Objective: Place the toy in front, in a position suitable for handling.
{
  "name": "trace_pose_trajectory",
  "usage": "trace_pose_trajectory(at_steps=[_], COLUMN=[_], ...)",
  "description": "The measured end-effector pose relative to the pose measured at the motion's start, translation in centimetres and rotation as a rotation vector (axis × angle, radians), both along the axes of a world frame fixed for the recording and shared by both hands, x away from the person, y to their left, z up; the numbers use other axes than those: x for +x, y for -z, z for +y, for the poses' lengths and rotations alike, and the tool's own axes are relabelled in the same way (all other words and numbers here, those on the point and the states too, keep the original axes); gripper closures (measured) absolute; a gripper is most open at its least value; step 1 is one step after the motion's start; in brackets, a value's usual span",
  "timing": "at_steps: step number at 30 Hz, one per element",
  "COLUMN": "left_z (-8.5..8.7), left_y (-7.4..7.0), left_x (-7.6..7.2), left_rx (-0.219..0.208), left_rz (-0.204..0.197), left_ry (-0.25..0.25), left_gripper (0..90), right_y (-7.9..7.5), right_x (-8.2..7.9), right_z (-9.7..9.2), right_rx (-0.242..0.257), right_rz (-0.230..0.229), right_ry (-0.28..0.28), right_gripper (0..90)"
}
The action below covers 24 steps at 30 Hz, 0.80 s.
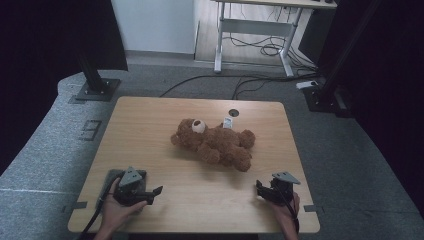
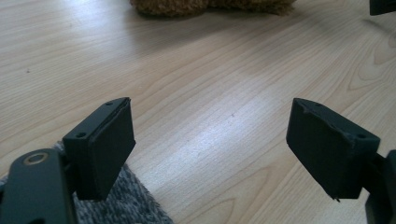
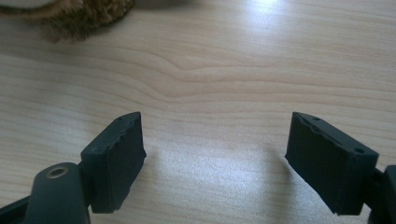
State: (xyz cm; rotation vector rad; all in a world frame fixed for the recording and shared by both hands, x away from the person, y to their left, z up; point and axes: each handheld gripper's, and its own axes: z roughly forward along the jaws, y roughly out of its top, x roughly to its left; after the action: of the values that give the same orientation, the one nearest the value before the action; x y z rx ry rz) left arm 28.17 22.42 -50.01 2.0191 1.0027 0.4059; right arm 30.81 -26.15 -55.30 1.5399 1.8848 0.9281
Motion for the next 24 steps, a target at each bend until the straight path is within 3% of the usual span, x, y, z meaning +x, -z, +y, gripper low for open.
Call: trace_pose_trajectory(at_steps=[7, 13, 16, 24], left_z=[0.0, 0.0, 0.0, -0.6], left_y=[0.2, 0.1, 0.1, 0.5], left_x=[0.1, 0.1, 0.1, 0.1], left_rx=[0.004, 0.001, -0.004, -0.012], left_rz=[0.007, 0.001, -0.004, 0.009], left_ry=[0.0, -0.008, -0.012, 0.011], left_gripper=[15.5, 16.0, 16.0, 17.5], right_y=[-0.5, -2.1, -4.4, -7.6], right_x=[-0.1, -0.1, 0.1, 1.5], right_z=[0.1, 0.6, 1.7, 3.6], right_rx=[0.045, 0.104, 0.138, 0.176], right_rz=[-0.027, -0.074, -0.134, -0.185], right_ry=[-0.014, -0.04, -0.084, -0.157], right_gripper=[19.2, 19.2, 19.6, 18.5])
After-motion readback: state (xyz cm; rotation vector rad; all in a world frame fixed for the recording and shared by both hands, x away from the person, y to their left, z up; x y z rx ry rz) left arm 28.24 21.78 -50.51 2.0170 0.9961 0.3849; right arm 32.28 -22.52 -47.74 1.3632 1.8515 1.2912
